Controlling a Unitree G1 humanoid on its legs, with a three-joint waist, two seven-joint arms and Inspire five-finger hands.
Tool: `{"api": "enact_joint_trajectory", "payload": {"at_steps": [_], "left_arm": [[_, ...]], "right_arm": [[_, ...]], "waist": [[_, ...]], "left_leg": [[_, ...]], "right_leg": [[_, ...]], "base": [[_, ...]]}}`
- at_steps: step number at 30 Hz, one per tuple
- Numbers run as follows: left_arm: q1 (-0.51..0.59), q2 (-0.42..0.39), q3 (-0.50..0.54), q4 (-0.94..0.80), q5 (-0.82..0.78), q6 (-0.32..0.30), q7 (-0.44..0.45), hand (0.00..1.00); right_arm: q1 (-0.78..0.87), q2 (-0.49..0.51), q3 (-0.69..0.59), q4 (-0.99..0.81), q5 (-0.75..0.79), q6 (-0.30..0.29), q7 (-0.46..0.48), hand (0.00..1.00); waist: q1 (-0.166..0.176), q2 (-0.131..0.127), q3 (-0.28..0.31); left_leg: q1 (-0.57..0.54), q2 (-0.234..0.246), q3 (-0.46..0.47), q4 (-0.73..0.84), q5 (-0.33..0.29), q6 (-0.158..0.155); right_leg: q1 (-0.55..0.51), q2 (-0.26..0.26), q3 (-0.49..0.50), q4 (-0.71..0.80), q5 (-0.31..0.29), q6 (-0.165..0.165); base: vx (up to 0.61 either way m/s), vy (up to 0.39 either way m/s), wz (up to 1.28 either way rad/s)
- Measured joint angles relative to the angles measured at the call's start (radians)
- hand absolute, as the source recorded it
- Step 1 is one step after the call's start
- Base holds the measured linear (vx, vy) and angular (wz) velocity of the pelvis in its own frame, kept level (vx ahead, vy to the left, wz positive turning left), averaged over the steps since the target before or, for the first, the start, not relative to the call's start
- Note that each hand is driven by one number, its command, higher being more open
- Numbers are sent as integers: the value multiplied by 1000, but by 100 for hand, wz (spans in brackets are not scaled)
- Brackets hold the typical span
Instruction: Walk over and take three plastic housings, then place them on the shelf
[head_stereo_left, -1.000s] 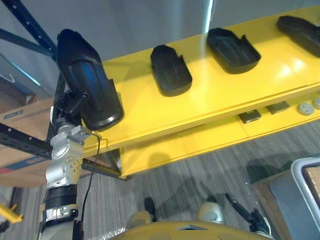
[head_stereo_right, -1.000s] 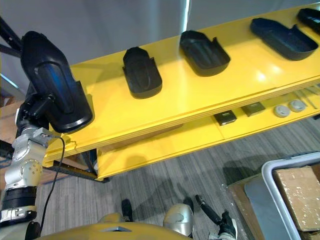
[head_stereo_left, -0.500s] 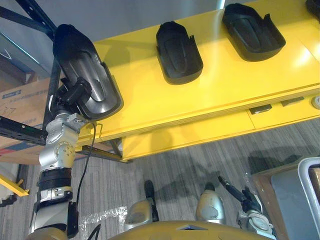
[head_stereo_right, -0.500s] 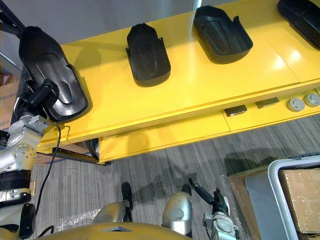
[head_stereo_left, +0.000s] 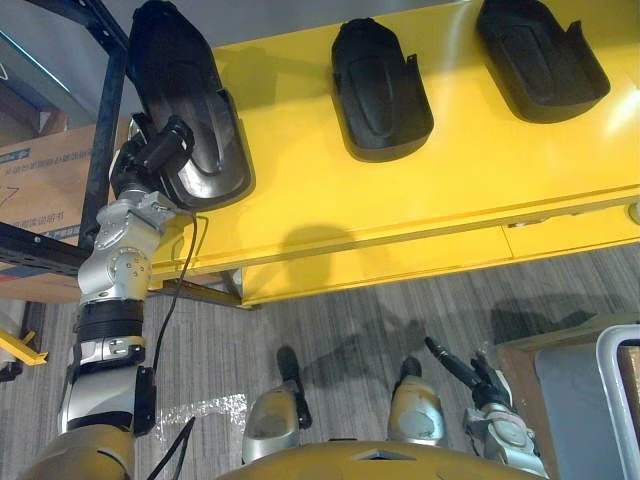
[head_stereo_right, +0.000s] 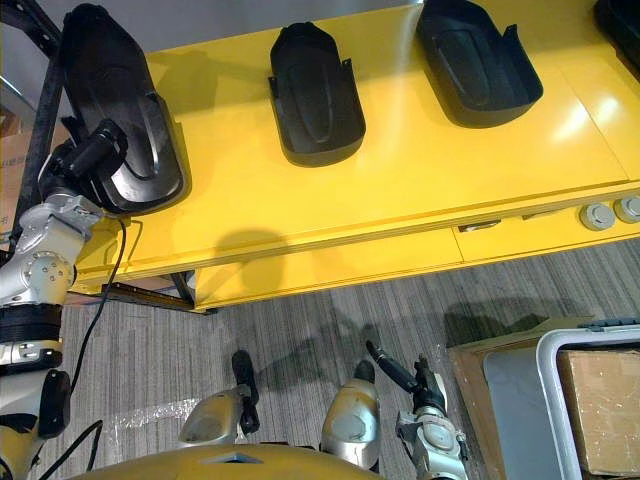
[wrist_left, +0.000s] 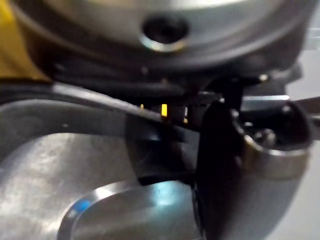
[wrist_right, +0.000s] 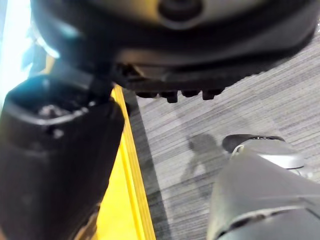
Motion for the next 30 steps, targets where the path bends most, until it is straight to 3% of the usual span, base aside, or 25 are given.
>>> {"api": "enact_joint_trajectory", "payload": {"at_steps": [5,6,12,17,23,24,30], "left_arm": [[-32,21,-22,19,38,33,-38,0],[-35,27,-32,21,38,56,-81,0],[-41,27,-68,21,38,68,-101,0],[-85,31,-94,22,36,63,-92,0],[-175,31,-111,38,29,45,-65,0],[-186,31,-112,37,29,45,-60,100],[-216,31,-136,37,25,41,-35,100]], "right_arm": [[4,1,10,0,0,4,0,100],[5,15,9,0,-1,6,-1,100],[4,20,9,0,-1,6,-1,100],[-26,18,8,0,23,5,-4,100],[-82,16,7,-6,41,0,-14,100],[-86,17,8,-6,40,0,-14,100],[-95,17,11,-7,41,-1,-20,100]], "waist": [[-1,-1,0],[-2,-1,0],[0,-2,0],[4,-9,5],[4,-17,57],[4,-19,60],[23,-25,76]], "left_leg": [[2,0,9,13,-1,2],[10,0,13,18,-2,6],[8,2,16,33,-11,4],[-82,27,16,179,-67,7],[-150,54,17,291,-128,17],[-161,55,19,299,-130,20],[-168,70,50,314,-140,25]], "right_leg": [[17,-1,0,-24,14,3],[29,-1,0,-34,16,5],[33,-1,5,-40,19,7],[-18,3,22,-10,18,7],[-59,2,36,27,15,4],[-68,0,37,34,16,5],[-73,-1,46,41,16,5]], "base": [[3,5,-1],[17,24,-6],[2,4,-1],[-31,-4,-4],[-87,9,-4],[-58,9,0],[-18,-4,-1]]}}
